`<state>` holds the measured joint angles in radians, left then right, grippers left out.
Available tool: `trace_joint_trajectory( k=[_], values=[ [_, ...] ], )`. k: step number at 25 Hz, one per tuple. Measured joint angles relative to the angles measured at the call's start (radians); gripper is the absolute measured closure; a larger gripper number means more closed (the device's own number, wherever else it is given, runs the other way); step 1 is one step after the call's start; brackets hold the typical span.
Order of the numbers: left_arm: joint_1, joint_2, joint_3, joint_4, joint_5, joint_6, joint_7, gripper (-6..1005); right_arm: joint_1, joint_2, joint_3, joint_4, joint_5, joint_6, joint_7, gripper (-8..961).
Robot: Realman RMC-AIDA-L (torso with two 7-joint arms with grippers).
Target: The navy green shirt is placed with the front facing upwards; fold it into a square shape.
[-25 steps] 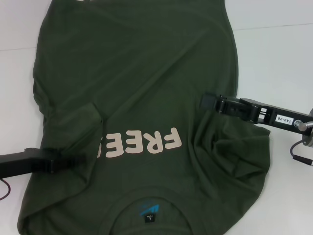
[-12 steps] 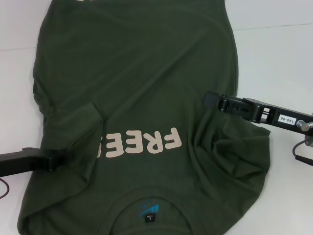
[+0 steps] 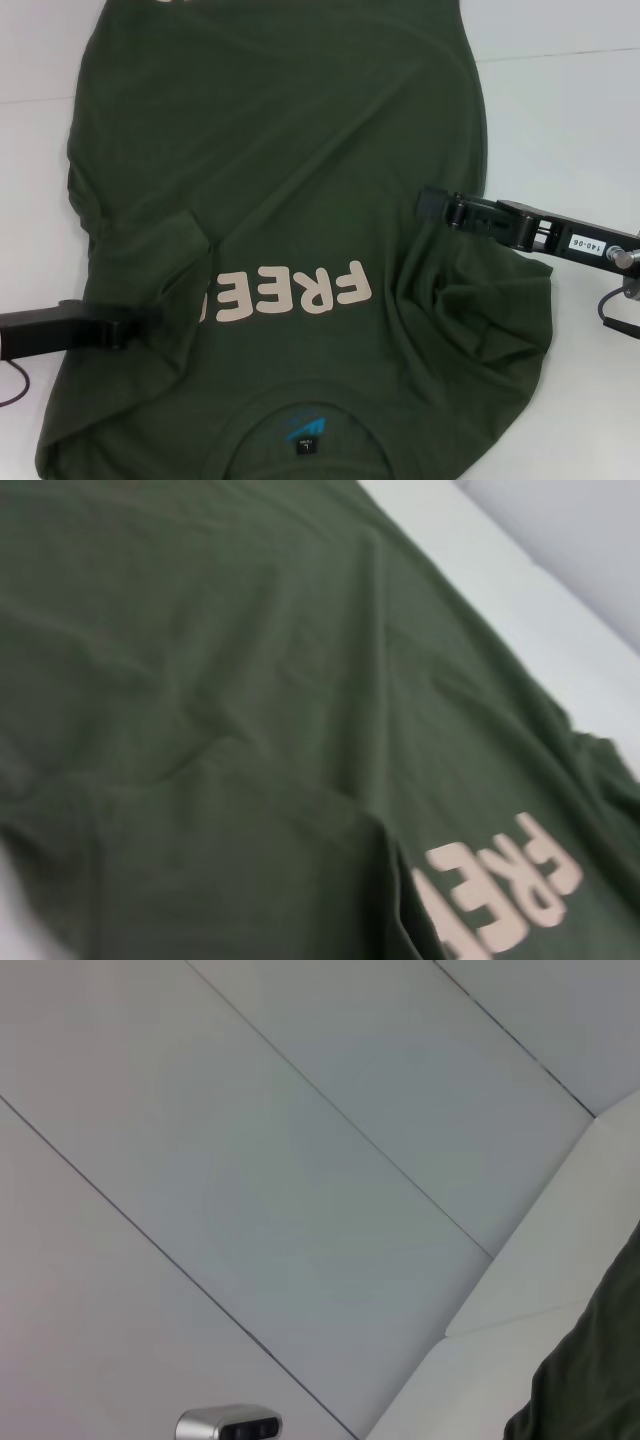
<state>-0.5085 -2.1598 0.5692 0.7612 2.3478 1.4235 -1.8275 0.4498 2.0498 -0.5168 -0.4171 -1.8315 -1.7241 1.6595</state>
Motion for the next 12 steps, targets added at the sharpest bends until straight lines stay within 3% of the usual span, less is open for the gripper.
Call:
trace_joint_trajectory(
  k=[12],
  values=[
    [-0.027,-0.002,0.004,-0.08,-0.064,0.048,-0.026,957,-0.002,0.004,0.003,0.002,0.0,0.0,-0.006,201]
  ],
)
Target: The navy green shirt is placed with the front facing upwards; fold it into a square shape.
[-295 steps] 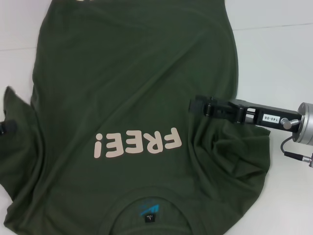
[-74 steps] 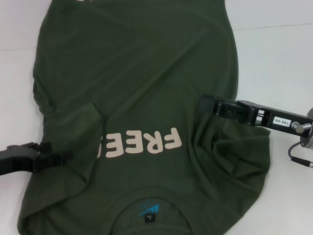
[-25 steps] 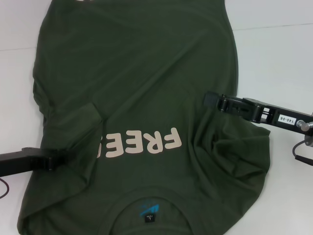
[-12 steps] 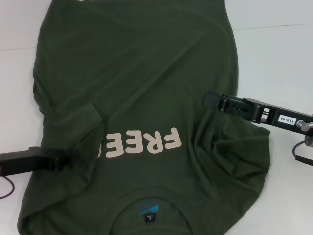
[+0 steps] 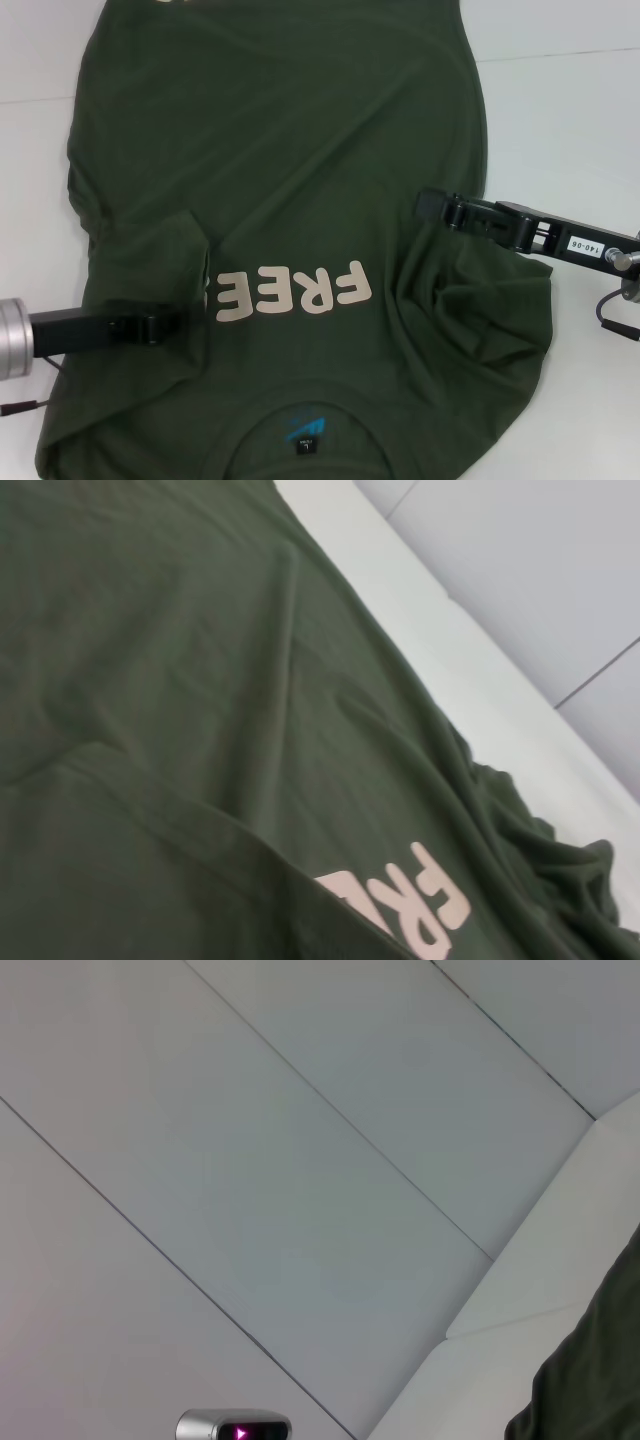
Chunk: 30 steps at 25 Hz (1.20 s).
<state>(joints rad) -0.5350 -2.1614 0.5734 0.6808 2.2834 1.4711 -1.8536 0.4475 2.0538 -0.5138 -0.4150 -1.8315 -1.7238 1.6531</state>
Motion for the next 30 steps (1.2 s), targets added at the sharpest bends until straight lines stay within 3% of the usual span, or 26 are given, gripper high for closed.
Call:
trace_joint_trajectory(
  k=[8,22,30],
  values=[
    [-0.024,0.0,0.003,-0.082,-0.039,-0.009,0.01,935,0.0,0.002,0.0,0.001,0.0,0.0,-0.001,202],
    [-0.029,-0.002,0.003,-0.11,-0.061,-0.015,0.027,897,-0.004,0.003,0.0,0.001,0.0,0.0,-0.001,200],
    [-0.018,-0.001,-0.02,-0.099,-0.1,-0.035,0.043,606,-0.003,0.003,0.01,-0.003,0.0,0.0,-0.002,189]
  ],
)
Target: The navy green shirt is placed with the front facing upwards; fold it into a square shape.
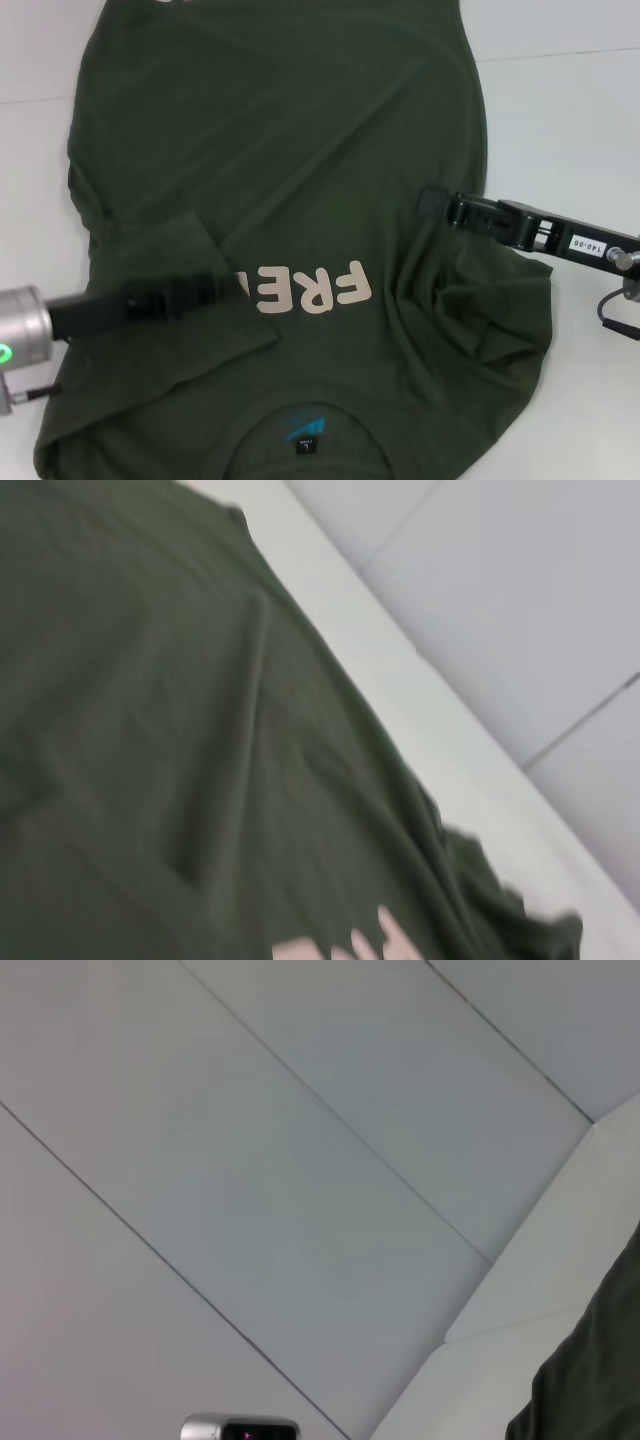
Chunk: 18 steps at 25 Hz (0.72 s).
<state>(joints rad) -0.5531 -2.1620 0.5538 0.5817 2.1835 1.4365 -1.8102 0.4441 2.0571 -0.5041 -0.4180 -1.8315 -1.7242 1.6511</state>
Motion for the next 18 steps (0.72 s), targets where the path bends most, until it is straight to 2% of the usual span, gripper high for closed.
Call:
trace_joint_trajectory(
  k=[3,6,11,15,18],
  values=[
    [0.024,0.003,-0.025,0.035,-0.071,0.005,0.031,457,0.001,0.001,0.011,-0.005,0.0,0.0,-0.001,185],
    [0.042,0.004,-0.058,0.057,-0.137,0.017,0.066,393,0.006,-0.004,0.014,-0.006,0.012,-0.013,-0.001,181],
    [0.058,0.022,-0.14,0.069,-0.193,0.065,0.086,285,0.01,-0.012,0.015,-0.01,0.078,-0.062,-0.03,174],
    [0.06,0.033,-0.193,0.081,-0.199,0.095,0.086,197,0.011,-0.021,0.016,-0.026,0.11,-0.078,-0.03,105],
    [0.063,0.033,-0.205,0.096,-0.203,0.098,0.088,124,0.011,-0.038,0.018,-0.054,0.112,-0.072,0.004,53]
  ],
)
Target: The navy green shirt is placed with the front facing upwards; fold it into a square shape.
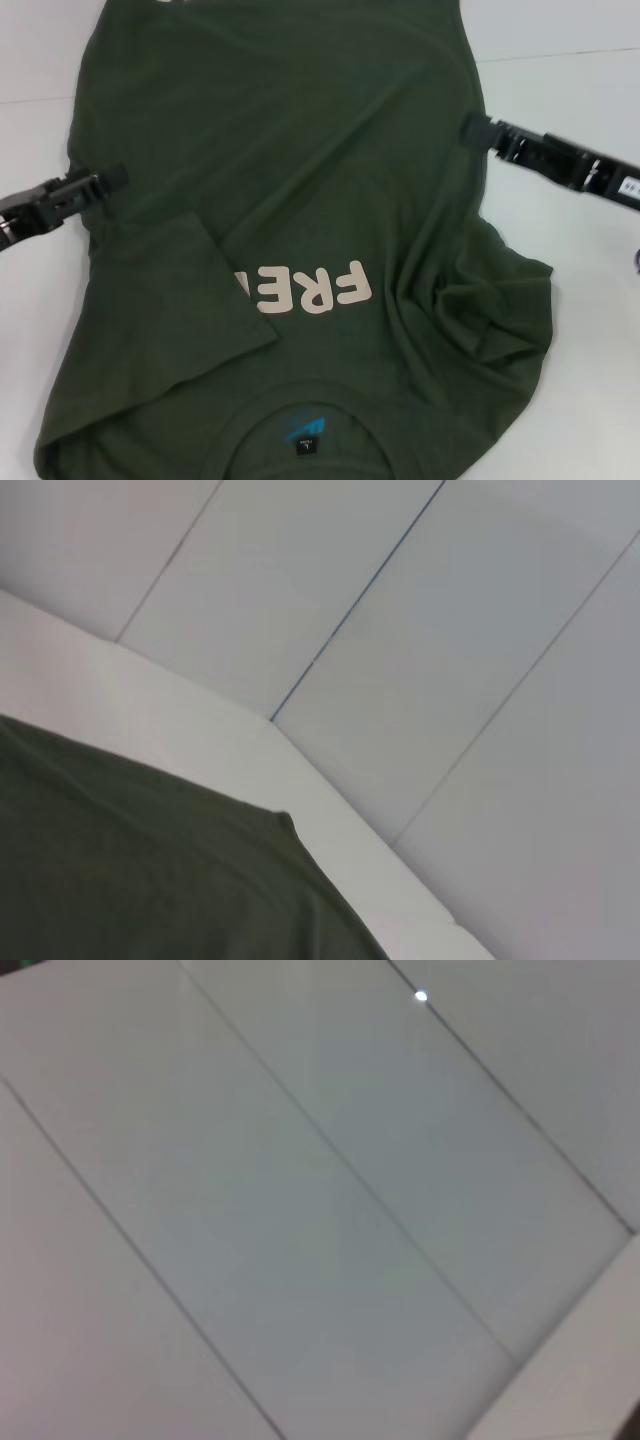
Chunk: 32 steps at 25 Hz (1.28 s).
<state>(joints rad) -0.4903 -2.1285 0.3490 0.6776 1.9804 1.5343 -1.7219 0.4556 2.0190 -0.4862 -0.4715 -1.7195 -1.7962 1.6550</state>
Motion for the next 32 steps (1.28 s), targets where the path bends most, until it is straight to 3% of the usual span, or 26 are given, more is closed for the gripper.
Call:
trace_joint_trajectory(
  k=[3,10,17,21,32],
  values=[
    [0.003,0.0,-0.004,0.004,-0.019,0.001,0.006,103,-0.009,-0.024,-0.002,-0.04,-0.005,0.023,0.056,1],
    [0.004,-0.002,-0.005,-0.005,-0.026,0.0,0.0,106,-0.088,-0.092,0.001,-0.115,-0.028,0.036,0.192,7],
    [0.004,-0.008,0.001,-0.009,-0.026,-0.009,-0.009,107,-0.167,-0.149,0.047,-0.189,-0.199,0.023,0.416,7],
    [0.004,-0.009,0.0,-0.01,-0.025,-0.009,-0.01,108,-0.173,-0.156,0.078,-0.187,-0.349,-0.003,0.483,7],
    [-0.003,-0.006,0.003,-0.01,-0.022,-0.011,-0.01,108,-0.159,-0.156,0.084,-0.18,-0.503,0.028,0.584,8]
  ],
)
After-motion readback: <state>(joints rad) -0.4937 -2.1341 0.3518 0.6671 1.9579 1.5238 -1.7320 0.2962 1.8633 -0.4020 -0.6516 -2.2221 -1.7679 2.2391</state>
